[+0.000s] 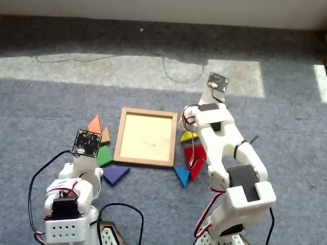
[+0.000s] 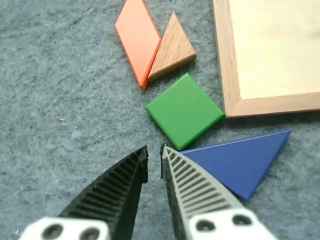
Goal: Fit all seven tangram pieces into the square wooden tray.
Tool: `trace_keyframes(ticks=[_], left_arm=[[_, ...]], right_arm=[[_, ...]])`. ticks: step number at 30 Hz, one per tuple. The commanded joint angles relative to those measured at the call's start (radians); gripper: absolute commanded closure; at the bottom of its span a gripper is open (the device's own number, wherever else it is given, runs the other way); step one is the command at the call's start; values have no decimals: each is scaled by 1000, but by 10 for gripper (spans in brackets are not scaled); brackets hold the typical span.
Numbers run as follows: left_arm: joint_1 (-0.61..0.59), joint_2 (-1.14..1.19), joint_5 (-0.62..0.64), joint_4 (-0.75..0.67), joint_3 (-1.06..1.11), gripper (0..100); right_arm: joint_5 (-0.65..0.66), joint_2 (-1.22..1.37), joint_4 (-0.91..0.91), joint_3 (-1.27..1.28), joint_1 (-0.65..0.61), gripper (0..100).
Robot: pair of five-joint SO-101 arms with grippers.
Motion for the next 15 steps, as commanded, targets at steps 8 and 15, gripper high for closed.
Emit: trace_keyframes(ticks=[8,15], left_arm=[[-13,-33,2,-18,-31,919],[-15,-33,2,-18,-31,919]], right_arm=[[2,-228,-28,1,33,790],[106,-450,-25,143,-45,790]])
